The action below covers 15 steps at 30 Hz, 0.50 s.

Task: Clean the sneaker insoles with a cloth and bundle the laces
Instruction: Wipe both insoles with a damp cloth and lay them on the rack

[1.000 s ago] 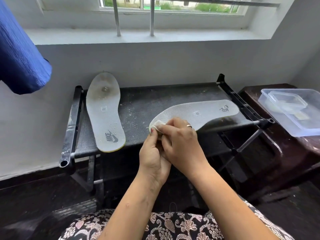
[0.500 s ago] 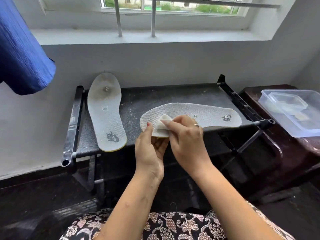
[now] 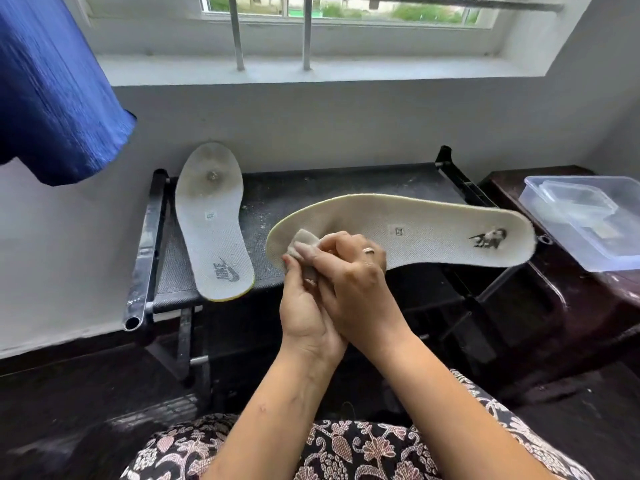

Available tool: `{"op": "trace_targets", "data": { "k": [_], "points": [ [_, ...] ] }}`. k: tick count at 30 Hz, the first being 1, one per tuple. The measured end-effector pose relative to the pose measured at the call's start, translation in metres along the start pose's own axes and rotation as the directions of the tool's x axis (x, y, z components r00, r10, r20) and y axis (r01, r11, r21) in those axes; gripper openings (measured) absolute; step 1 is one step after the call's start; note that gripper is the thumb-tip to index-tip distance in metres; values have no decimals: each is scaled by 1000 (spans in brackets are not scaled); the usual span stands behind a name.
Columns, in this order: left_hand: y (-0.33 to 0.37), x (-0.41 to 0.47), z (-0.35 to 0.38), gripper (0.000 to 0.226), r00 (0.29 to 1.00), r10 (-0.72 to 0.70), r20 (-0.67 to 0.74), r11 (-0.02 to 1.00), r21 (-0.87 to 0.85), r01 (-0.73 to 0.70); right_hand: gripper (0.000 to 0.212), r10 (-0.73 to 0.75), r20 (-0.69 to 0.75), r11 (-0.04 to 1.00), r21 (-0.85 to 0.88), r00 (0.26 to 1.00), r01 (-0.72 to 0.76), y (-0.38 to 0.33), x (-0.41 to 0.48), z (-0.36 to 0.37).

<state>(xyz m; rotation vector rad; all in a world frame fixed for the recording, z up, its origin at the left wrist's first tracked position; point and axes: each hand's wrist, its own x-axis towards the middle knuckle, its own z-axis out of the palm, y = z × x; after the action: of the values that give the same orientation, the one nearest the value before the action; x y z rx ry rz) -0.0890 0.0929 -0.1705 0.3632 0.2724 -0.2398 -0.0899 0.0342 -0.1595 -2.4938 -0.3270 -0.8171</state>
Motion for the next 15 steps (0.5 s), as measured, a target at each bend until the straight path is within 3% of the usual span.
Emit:
{"op": "trace_targets", "data": {
  "k": [5,11,15],
  "points": [
    [10,3,1,55,996,72,-58,997,25,-71,27,23,-39,986,-164,999,-29,21,8,-12],
    [19,2,3,45,985,147,-94,988,63,-141,27,365,-79,923,-102,928,-372,67,14,-36],
    [19,-3,7,32,988,128,-82,983,142,-116,31,266,-33,960,-76,963,-268,41,10,-26]
  ]
}}
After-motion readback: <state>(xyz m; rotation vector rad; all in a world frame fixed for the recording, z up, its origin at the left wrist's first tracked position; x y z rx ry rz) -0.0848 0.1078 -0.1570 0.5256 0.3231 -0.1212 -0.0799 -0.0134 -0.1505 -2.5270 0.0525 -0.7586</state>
